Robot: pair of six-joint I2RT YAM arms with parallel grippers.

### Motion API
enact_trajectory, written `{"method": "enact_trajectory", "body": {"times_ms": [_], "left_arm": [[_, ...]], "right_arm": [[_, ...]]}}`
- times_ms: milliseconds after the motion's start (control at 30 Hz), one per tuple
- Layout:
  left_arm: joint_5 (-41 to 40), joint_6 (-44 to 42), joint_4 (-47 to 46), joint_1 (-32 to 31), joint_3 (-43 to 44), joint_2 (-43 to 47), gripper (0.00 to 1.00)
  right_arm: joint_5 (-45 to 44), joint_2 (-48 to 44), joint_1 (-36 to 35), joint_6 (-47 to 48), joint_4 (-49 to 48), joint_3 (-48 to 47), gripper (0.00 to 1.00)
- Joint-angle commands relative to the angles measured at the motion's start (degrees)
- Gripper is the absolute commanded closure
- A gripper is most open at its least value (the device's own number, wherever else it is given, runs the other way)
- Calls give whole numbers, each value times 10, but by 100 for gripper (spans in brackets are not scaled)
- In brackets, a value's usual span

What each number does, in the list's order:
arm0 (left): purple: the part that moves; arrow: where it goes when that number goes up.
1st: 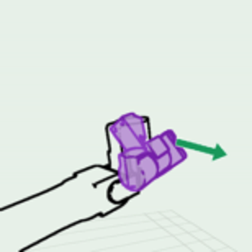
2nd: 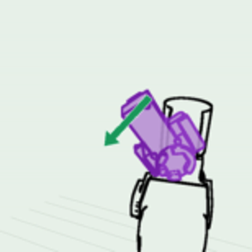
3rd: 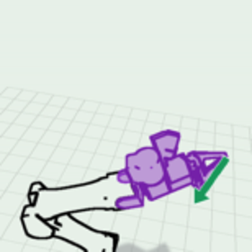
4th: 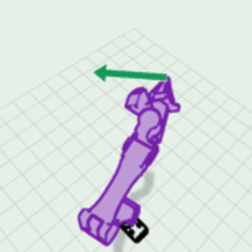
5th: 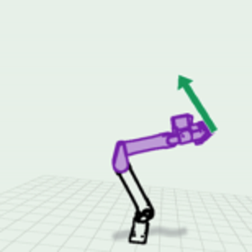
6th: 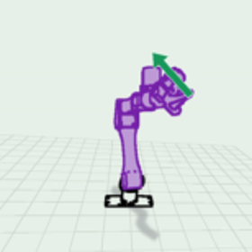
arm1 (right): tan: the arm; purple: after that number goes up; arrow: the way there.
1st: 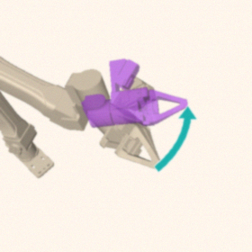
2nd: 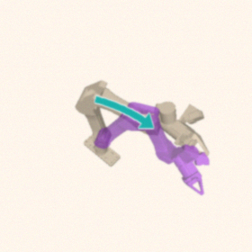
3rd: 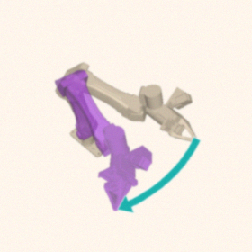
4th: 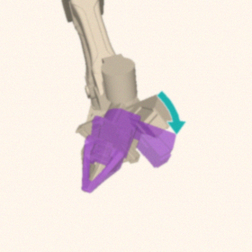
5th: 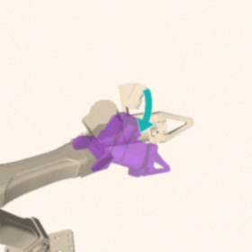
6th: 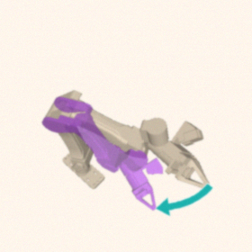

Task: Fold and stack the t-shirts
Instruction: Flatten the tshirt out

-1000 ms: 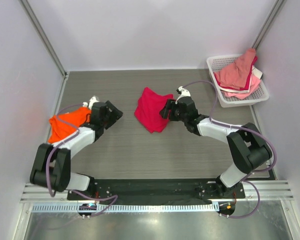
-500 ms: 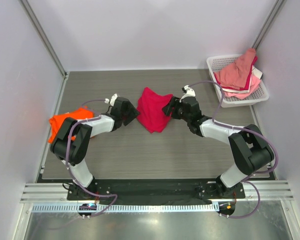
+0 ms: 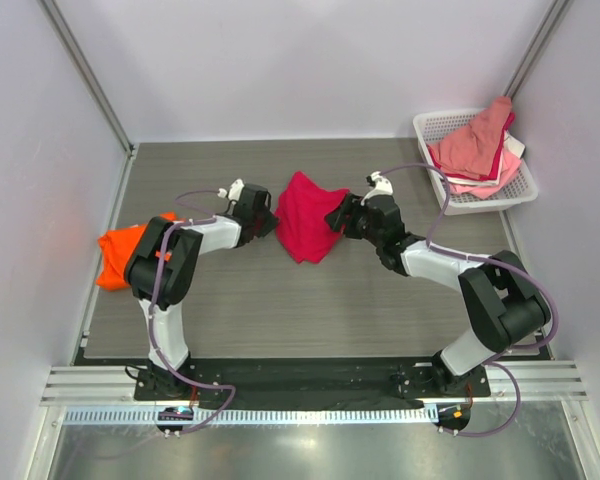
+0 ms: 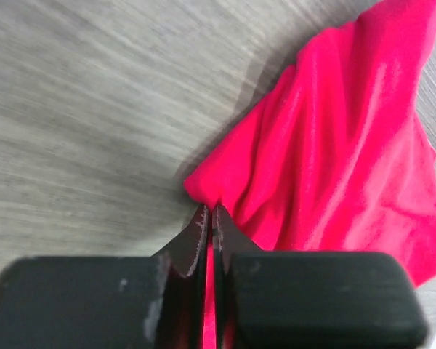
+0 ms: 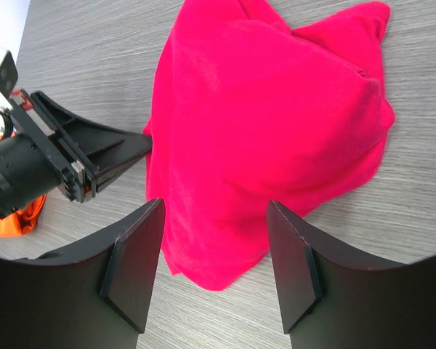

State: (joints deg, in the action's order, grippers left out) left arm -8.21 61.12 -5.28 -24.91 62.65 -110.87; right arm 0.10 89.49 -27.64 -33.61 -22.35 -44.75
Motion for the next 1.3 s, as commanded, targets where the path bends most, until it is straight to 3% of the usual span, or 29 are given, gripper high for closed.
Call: {"method": "enact_trajectory", "body": {"times_ms": [0, 400, 633, 800, 1067, 1267], "left_arm": [[-24, -11, 15, -1, 33, -3, 100], [-86, -77, 36, -33, 18, 145, 100], [-242, -197, 143, -147, 121, 240, 100], [-326, -267, 204, -240, 248, 261, 100], [-385, -316, 285, -331, 381, 289, 100], [-436, -298, 326, -307, 409, 312, 100]], "right_arm": [[-8, -29, 2, -7, -32, 5, 37], [-18, -36, 4, -12, -40, 13, 37], [-93, -77, 8, -30, -45, 50, 36], [-151, -128, 19, -52, -57, 89, 36], [-106, -124, 34, -56, -78, 98, 33], [-88, -121, 37, -54, -82, 96, 33]]}}
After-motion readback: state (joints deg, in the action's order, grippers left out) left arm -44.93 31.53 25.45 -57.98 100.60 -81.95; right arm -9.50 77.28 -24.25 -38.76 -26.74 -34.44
